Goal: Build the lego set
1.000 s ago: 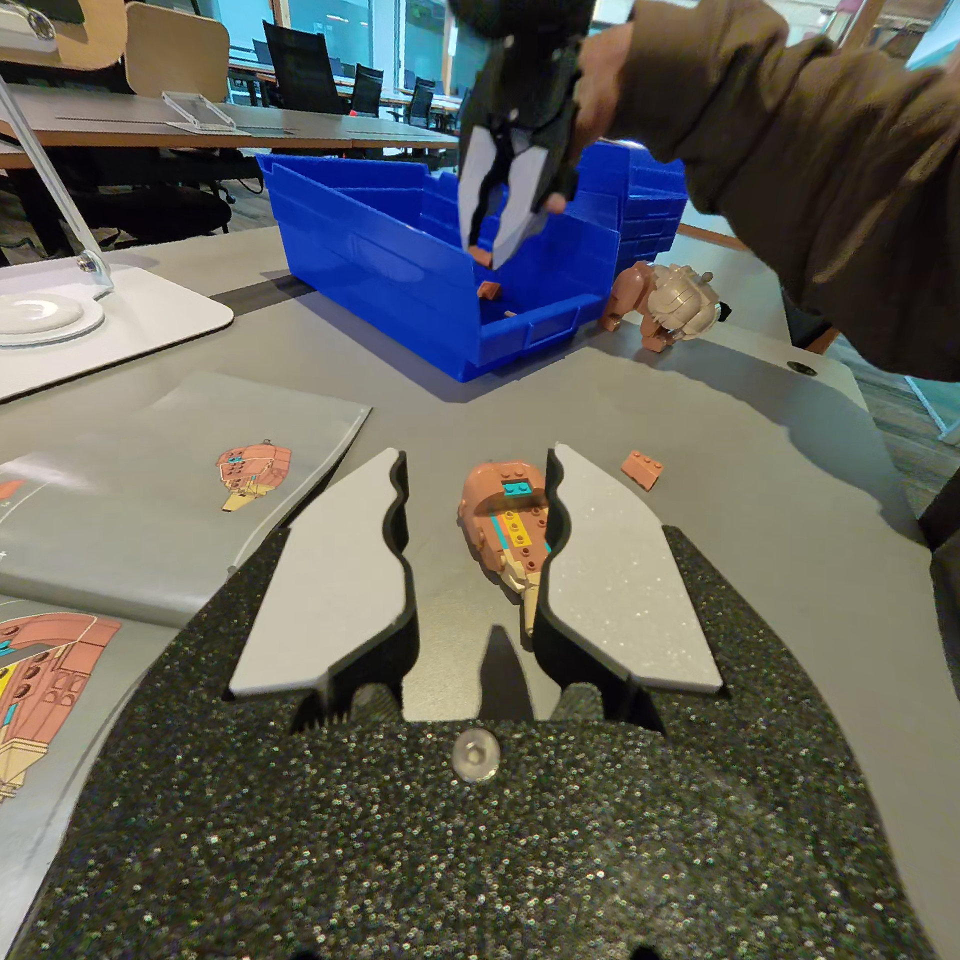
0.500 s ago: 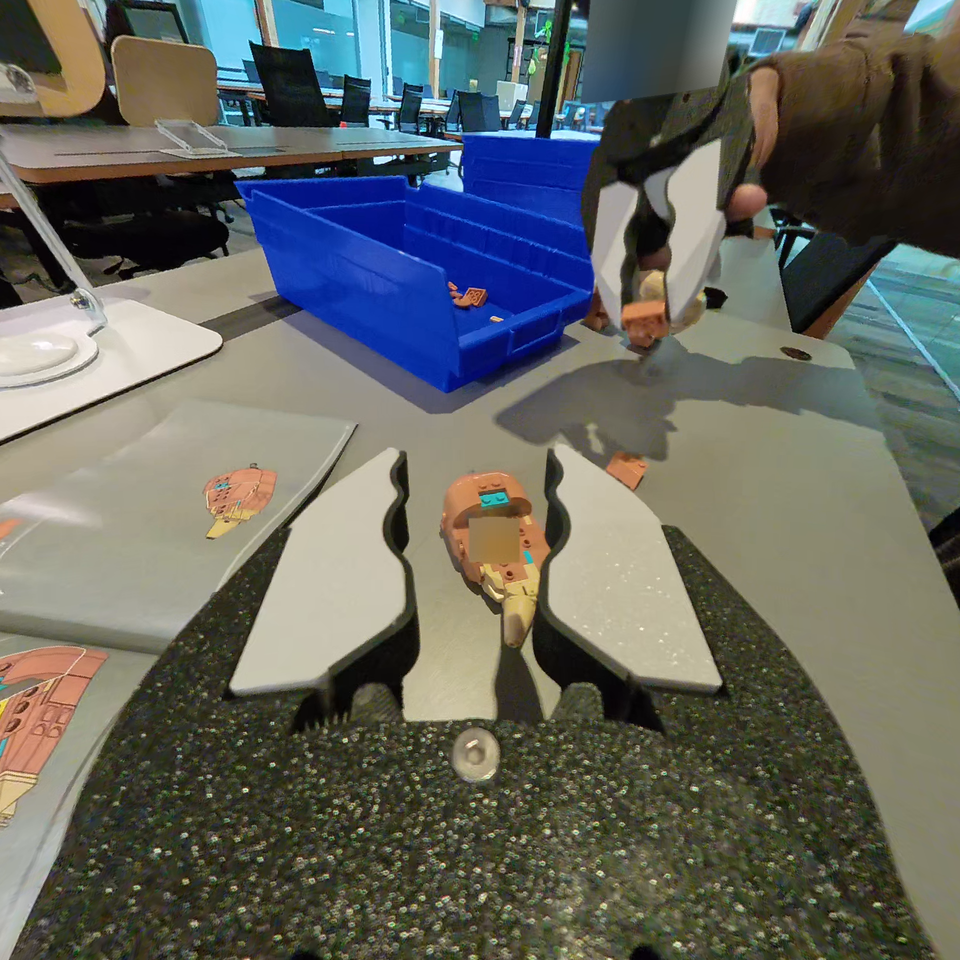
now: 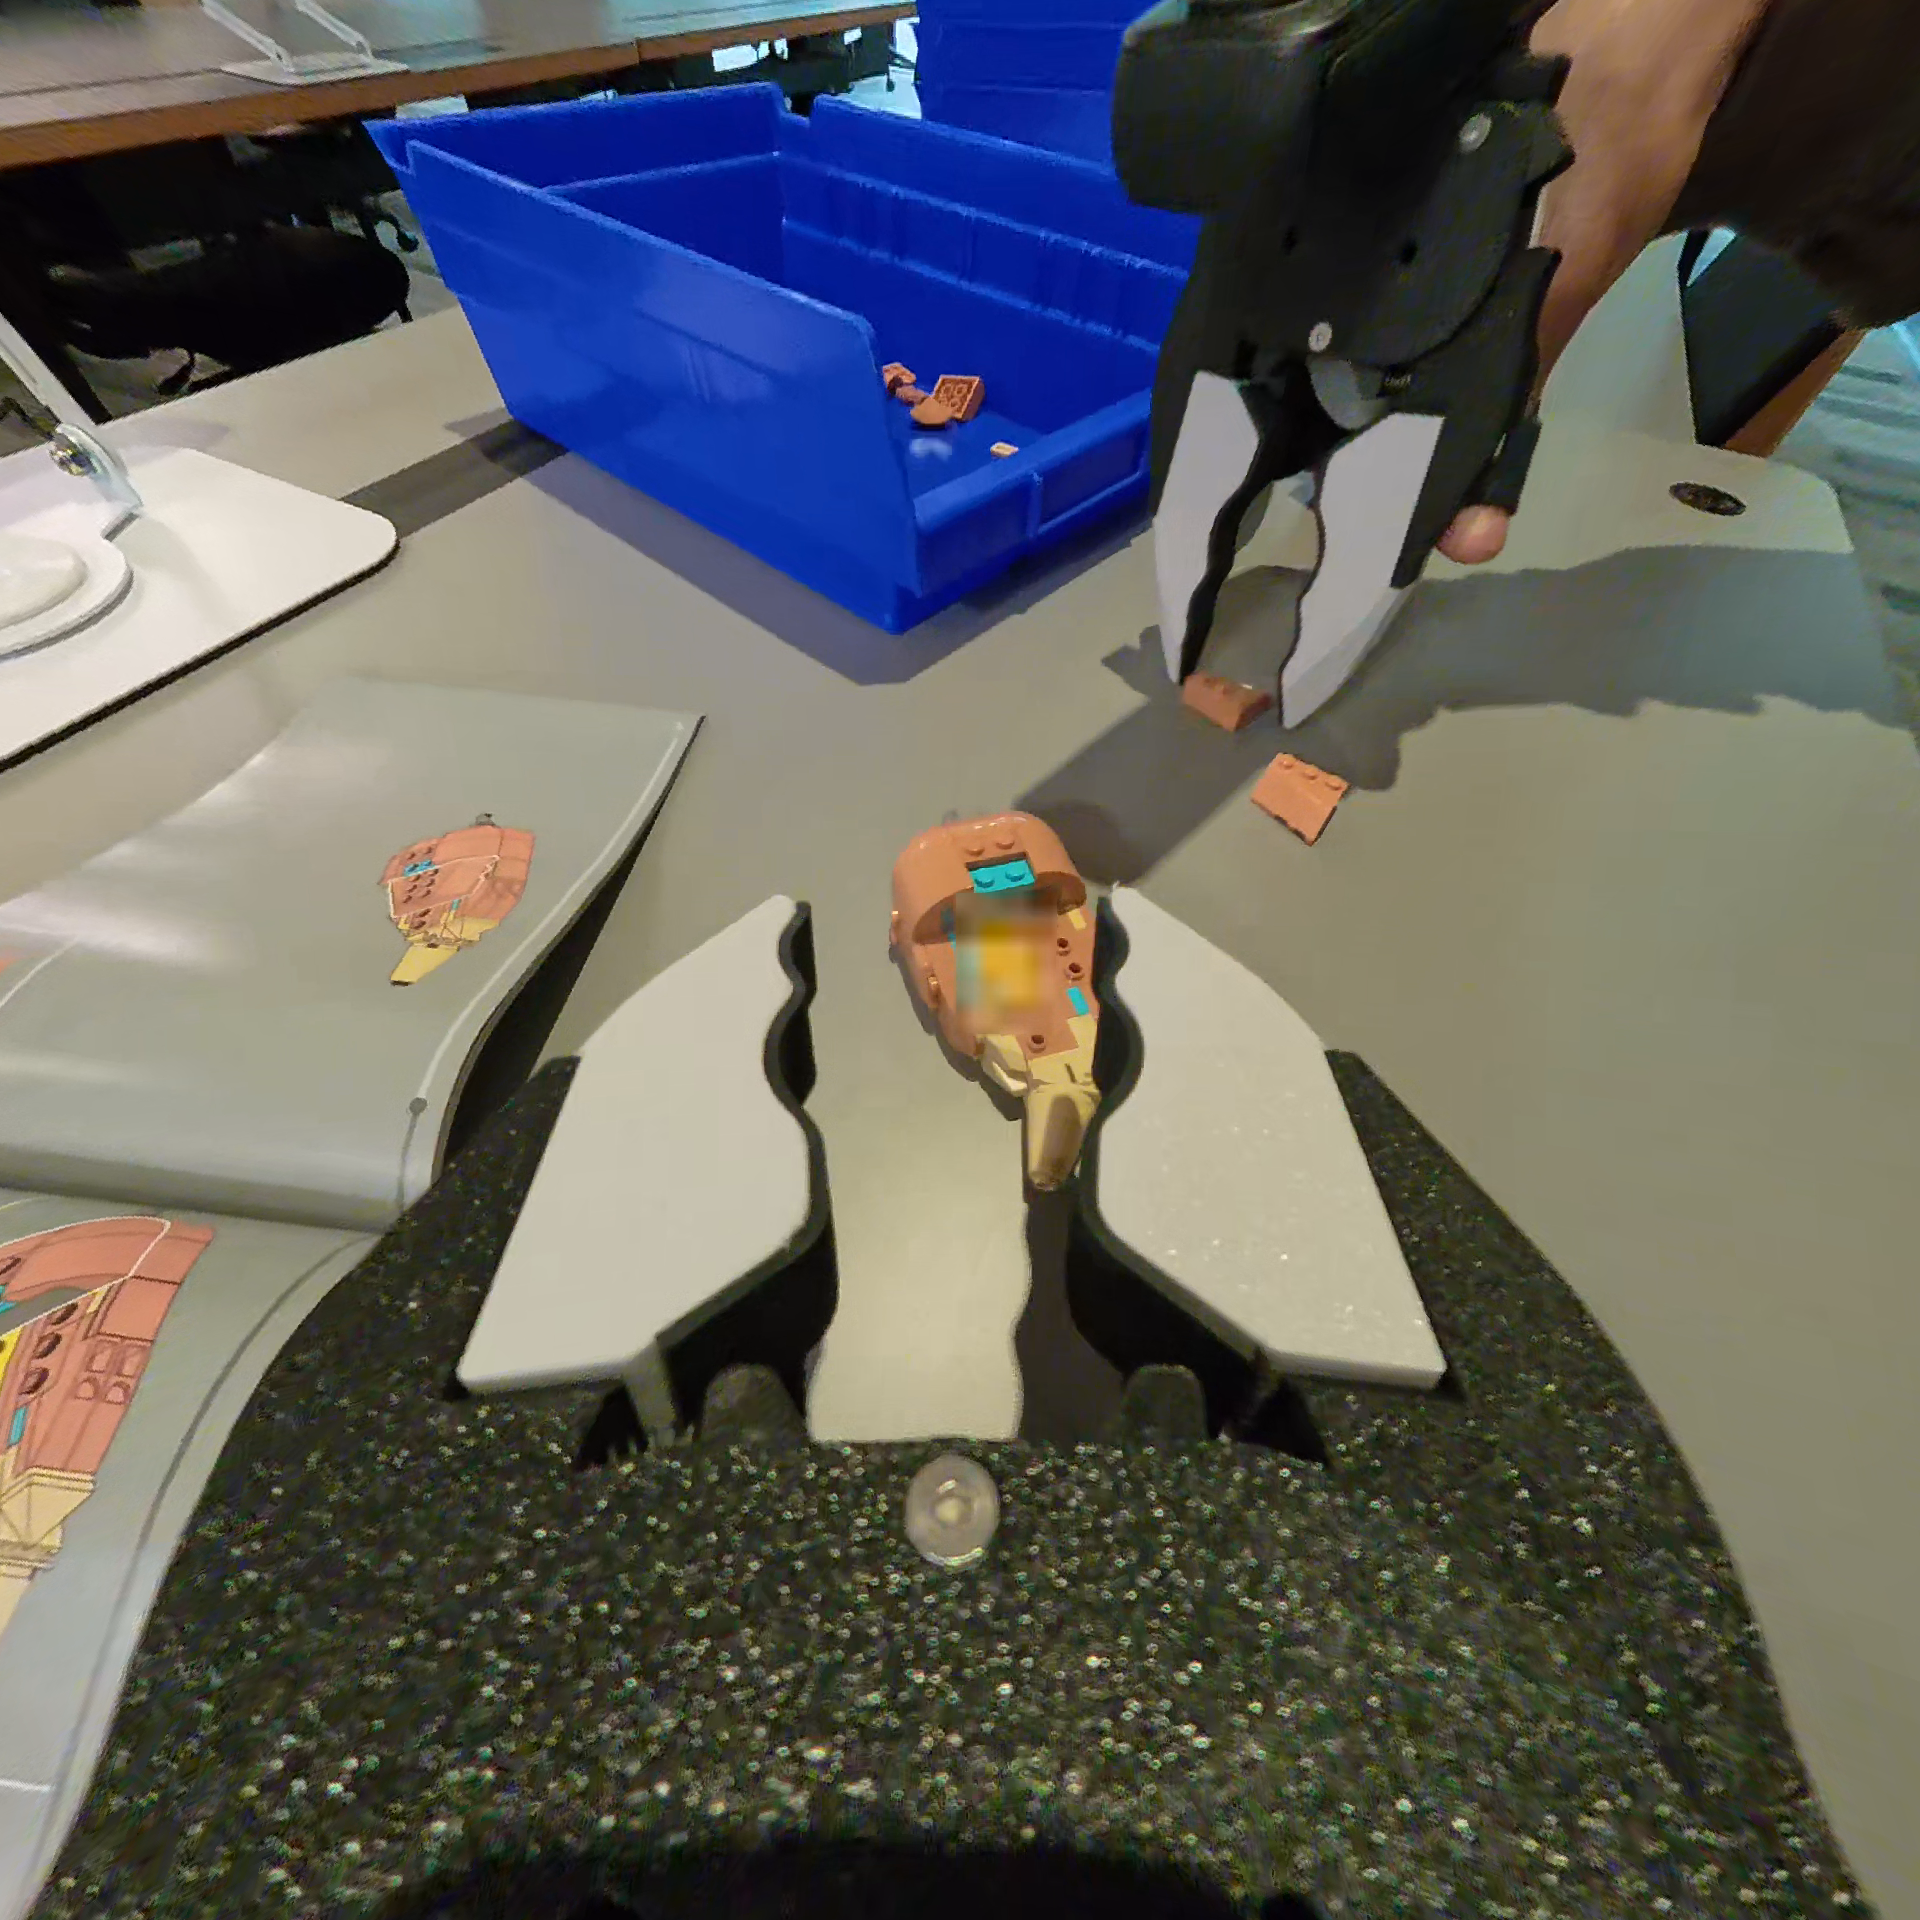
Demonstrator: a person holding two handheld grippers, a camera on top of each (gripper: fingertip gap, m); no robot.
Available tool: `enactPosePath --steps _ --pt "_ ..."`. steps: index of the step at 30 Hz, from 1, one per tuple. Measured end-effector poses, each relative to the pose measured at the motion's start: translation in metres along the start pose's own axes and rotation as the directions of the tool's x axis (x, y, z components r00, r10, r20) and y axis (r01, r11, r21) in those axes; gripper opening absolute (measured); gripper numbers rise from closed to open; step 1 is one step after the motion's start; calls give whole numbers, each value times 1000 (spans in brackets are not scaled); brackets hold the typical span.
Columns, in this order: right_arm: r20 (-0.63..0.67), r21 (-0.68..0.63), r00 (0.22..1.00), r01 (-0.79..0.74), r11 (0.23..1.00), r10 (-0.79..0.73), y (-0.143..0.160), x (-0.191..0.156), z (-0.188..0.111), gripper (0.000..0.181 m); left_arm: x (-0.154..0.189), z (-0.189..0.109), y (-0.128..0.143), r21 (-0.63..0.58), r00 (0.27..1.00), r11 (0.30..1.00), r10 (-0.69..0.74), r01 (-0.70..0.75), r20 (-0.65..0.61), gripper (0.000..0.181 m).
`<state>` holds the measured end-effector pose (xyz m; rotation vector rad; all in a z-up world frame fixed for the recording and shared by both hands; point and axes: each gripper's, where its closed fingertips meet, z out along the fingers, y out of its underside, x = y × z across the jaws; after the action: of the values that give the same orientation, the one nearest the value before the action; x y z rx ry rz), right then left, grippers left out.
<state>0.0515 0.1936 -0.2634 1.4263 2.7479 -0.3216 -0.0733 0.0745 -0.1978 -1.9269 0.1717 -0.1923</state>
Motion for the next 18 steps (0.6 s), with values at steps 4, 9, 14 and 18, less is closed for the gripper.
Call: enactPosePath --steps 4,9,14,18 --pt "-8 27 1000 -3 1000 4 5 3 -3 47 -1 -1 1 -1 1000 1000 0 0 4 52" --pt "4 104 999 -39 994 39 23 -5 -4 37 -3 -2 -1 7 1000 1000 -3 3 7 52" --pt "-1 220 999 -34 975 35 16 -21 0 37 -3 -1 -1 15 1000 1000 -5 5 9 52" --pt "9 281 1000 0 960 -2 3 -37 4 38 -6 0 1 18 1000 1000 12 -13 25 51"
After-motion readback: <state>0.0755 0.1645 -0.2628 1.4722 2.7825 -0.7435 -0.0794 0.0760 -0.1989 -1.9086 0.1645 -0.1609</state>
